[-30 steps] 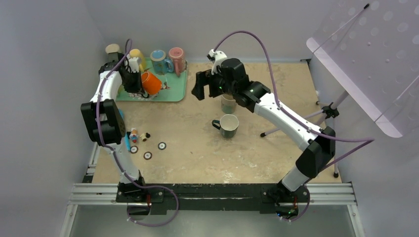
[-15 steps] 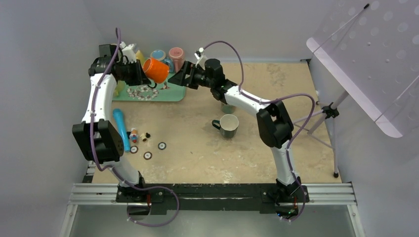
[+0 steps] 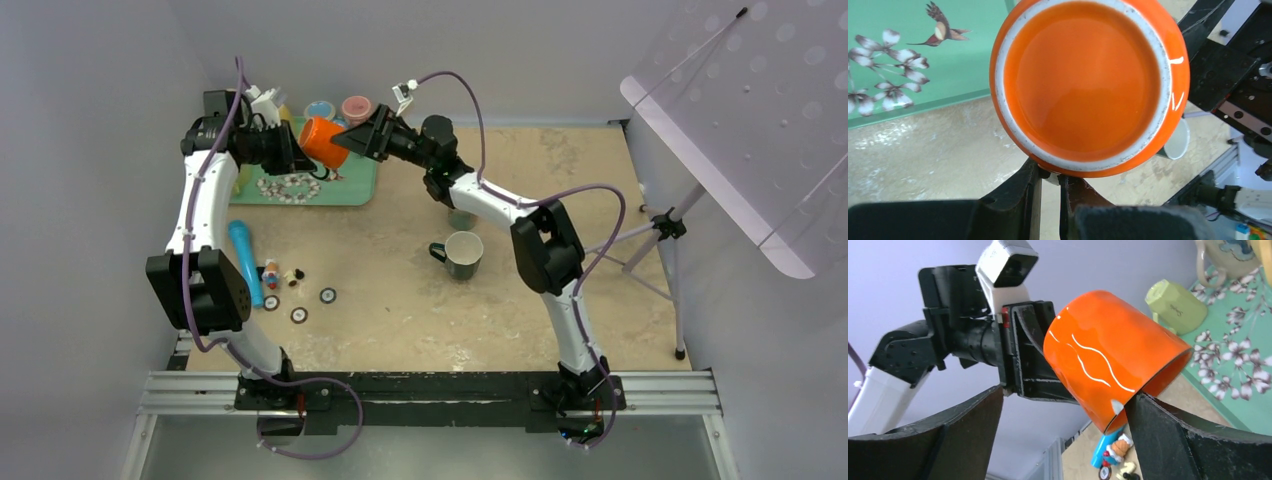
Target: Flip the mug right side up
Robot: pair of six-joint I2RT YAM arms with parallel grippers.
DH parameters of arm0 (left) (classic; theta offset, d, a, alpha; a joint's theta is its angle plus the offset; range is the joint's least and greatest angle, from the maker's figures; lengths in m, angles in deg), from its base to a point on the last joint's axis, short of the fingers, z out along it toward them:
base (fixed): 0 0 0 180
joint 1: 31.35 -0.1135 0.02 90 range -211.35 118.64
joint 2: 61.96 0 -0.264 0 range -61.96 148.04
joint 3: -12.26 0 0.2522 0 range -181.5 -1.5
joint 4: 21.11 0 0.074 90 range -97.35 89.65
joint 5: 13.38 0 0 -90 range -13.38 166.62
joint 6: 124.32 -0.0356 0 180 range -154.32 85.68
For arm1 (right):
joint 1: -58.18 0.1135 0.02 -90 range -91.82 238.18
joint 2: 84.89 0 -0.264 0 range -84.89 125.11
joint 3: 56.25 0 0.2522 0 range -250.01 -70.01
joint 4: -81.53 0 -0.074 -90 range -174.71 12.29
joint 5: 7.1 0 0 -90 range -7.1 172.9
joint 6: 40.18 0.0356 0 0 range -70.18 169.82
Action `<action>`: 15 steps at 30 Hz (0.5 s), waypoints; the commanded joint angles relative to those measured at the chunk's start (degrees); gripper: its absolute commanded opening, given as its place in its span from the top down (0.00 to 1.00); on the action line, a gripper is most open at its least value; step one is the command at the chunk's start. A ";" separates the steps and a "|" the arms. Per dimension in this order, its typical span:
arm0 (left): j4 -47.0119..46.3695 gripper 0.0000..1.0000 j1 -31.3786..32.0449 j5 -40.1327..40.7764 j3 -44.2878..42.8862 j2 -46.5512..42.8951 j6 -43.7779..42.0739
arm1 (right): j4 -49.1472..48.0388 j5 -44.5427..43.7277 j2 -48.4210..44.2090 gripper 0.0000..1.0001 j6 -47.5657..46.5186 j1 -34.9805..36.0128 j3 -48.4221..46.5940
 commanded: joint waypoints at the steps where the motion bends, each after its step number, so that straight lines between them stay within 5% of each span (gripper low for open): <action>1: -2.08 1.00 1.11 -7.34 -0.63 -3.95 1.61 | -6.50 2.08 2.13 0.08 3.10 0.09 -5.50; 4: -3.51 1.00 1.43 -11.08 0.36 -4.67 3.71 | -10.86 4.16 4.51 0.20 6.24 0.23 -9.37; 9: -5.14 1.00 1.42 -14.09 1.26 -4.45 4.29 | -10.93 6.57 3.41 0.99 4.47 0.10 -10.76; 10: -3.61 1.00 1.34 -13.74 0.46 -4.28 2.99 | -8.88 6.07 1.28 1.00 2.26 0.04 -9.64; 11: -1.85 0.90 1.35 -12.54 -0.66 -4.08 1.60 | -5.61 5.14 -0.63 1.00 -1.33 -0.07 -8.62; 13: 2.71 0.21 0.94 -9.34 -3.61 -3.27 -1.67 | 6.18 2.05 -4.32 1.00 -11.17 -0.27 -8.59; 14: 4.76 0.03 0.56 -7.19 -5.00 -2.96 -3.26 | 13.66 -0.31 -5.86 1.00 -17.53 -0.29 -9.74; 15: 6.34 0.00 -0.02 -4.84 -6.22 -2.86 -4.47 | 21.47 -3.69 -7.07 1.00 -23.59 -0.30 -11.38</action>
